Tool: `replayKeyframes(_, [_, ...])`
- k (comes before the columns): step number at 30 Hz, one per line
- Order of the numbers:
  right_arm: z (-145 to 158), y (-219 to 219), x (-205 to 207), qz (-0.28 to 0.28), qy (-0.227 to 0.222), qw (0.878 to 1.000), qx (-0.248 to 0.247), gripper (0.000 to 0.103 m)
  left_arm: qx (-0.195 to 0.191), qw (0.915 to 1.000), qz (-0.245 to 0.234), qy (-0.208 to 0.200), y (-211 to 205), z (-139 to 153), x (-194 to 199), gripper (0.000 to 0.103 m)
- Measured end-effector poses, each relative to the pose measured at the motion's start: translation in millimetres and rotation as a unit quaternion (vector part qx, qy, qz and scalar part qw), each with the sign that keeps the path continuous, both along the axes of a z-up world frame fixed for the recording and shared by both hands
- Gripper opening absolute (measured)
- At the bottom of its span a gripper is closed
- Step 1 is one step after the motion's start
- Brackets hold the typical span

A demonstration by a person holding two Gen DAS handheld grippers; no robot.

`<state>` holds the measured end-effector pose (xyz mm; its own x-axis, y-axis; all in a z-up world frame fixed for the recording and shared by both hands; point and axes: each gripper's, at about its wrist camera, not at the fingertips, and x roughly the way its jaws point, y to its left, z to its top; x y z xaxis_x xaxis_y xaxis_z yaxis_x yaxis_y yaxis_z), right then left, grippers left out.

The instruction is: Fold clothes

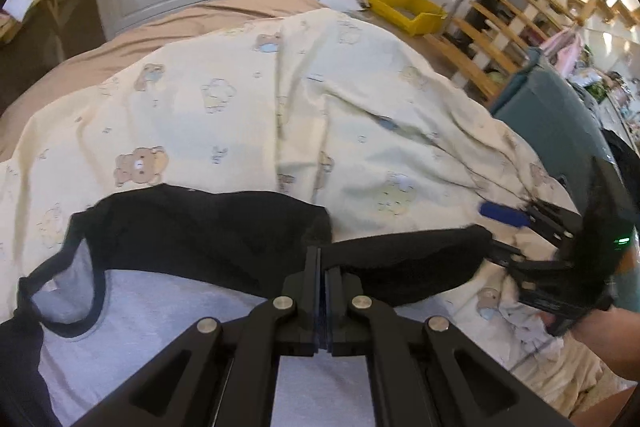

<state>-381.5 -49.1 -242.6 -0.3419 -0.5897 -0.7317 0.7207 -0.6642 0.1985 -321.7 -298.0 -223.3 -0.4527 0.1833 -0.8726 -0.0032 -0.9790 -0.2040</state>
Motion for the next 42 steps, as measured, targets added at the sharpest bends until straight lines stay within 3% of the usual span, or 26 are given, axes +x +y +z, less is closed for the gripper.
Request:
replayKeyframes(3, [9.7, -3.4, 2.9, 0.023, -0.021, 0.999, -0.021, 0.007, 0.003, 0.9999, 0.011, -0.002, -8.7, -4.0, -2.5, 0.001])
replayKeyframes(5, [15.8, -6.6, 4.9, 0.032, -0.026, 0.999, -0.031, 0.004, 0.007, 0.9999, 0.014, -0.001, -12.2, -5.8, -2.1, 0.001])
replayKeyframes(9, [18.7, -12.1, 2.1, 0.023, -0.024, 0.999, -0.013, 0.008, 0.001, 1.0, -0.004, 0.005, -6.3, -5.1, 1.1, 0.001])
replayKeyframes(13, [3.8, -23.4, -4.2, 0.055, -0.038, 0.998, 0.0, 0.01, 0.007, 0.9994, -0.031, 0.015, 5.1, 0.7, 6.0, 0.001])
replayKeyframes(16, [-9.3, -34.4, -6.7, 0.081, -0.034, 0.996, -0.001, 0.026, 0.012, 0.9978, -0.058, 0.029, 16.2, 9.4, 11.9, 0.001])
replayKeyframes(22, [-38.1, -55.1, -23.1, 0.092, -0.02, 0.994, 0.048, 0.027, 0.0, 0.9944, -0.095, 0.046, 29.2, 20.4, 23.7, 0.001])
replayKeyframes(35, [-52.5, -70.6, -52.0, 0.165, -0.099, 0.981, -0.022, 0.032, -0.012, 0.9916, -0.121, 0.046, 31.4, 17.9, 29.3, 0.001])
replayKeyframes(36, [-51.5, -70.3, -52.4, 0.165, -0.097, 0.981, -0.026, 0.028, -0.015, 0.9913, -0.122, 0.045, 32.2, 17.2, 29.6, 0.001])
replayKeyframes(37, [-50.2, -69.9, -52.6, 0.164, -0.093, 0.982, -0.029, 0.009, -0.019, 0.9911, -0.124, 0.044, 33.0, 16.5, 29.9, 0.001])
replayKeyframes(38, [-47.7, -69.3, -52.7, 0.165, -0.093, 0.981, -0.033, 0.002, -0.023, 0.9917, -0.119, 0.041, 31.6, 14.9, 29.6, 0.001])
replayKeyframes(42, [-14.7, -55.8, -41.6, 0.142, -0.081, 0.985, -0.046, 0.002, -0.041, 0.9968, -0.061, 0.03, 13.2, 8.4, 23.5, 0.001])
